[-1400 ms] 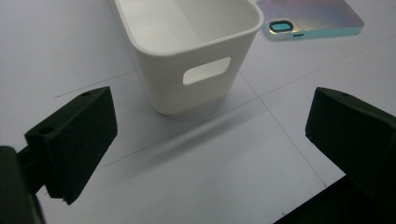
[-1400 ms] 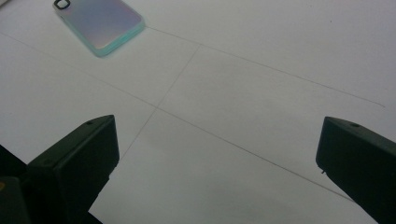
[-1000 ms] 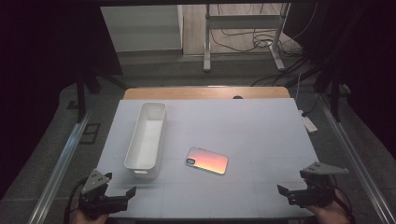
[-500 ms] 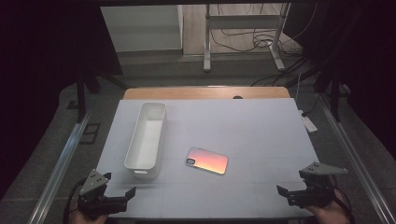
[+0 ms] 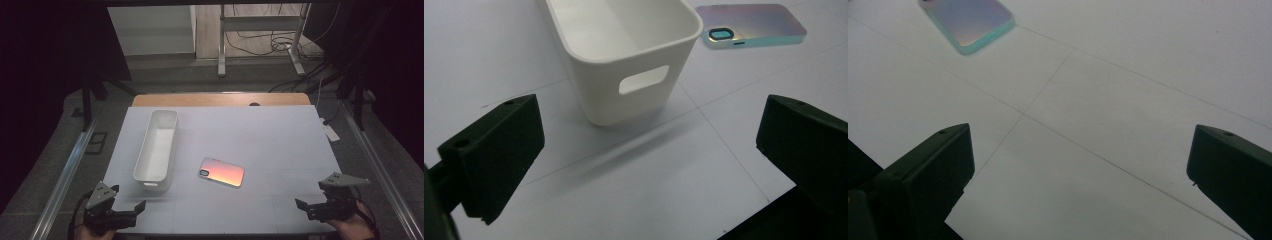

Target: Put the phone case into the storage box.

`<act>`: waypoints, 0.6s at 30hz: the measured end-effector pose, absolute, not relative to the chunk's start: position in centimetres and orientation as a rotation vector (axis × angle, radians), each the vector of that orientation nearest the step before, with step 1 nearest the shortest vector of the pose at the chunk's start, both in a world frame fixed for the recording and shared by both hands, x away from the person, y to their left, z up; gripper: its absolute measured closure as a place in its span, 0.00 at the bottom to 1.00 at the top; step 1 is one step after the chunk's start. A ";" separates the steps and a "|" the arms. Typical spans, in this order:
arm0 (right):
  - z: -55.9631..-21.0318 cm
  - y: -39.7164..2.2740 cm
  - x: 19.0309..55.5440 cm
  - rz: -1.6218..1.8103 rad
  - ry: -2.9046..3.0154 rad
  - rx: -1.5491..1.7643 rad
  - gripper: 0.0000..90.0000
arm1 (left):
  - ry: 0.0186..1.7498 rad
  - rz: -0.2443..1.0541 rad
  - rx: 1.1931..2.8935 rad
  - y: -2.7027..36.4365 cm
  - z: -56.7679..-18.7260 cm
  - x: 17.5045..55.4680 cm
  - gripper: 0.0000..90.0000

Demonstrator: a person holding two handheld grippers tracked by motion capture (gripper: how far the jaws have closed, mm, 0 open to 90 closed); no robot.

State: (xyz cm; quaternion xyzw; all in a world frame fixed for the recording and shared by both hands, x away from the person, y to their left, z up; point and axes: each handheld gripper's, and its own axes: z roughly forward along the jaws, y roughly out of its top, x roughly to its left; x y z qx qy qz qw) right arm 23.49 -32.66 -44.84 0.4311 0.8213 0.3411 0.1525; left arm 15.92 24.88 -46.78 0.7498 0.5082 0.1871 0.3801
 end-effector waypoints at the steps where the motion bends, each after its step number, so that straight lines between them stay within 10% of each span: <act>1: -44.8 -32.6 23.5 0.979 2.359 1.232 0.00 | 1.298 0.478 1.914 24.9 -46.8 15.9 0.00; 18: -44.6 -32.1 24.4 0.996 2.370 1.210 0.00 | 1.292 0.493 1.928 24.7 -46.8 15.9 0.00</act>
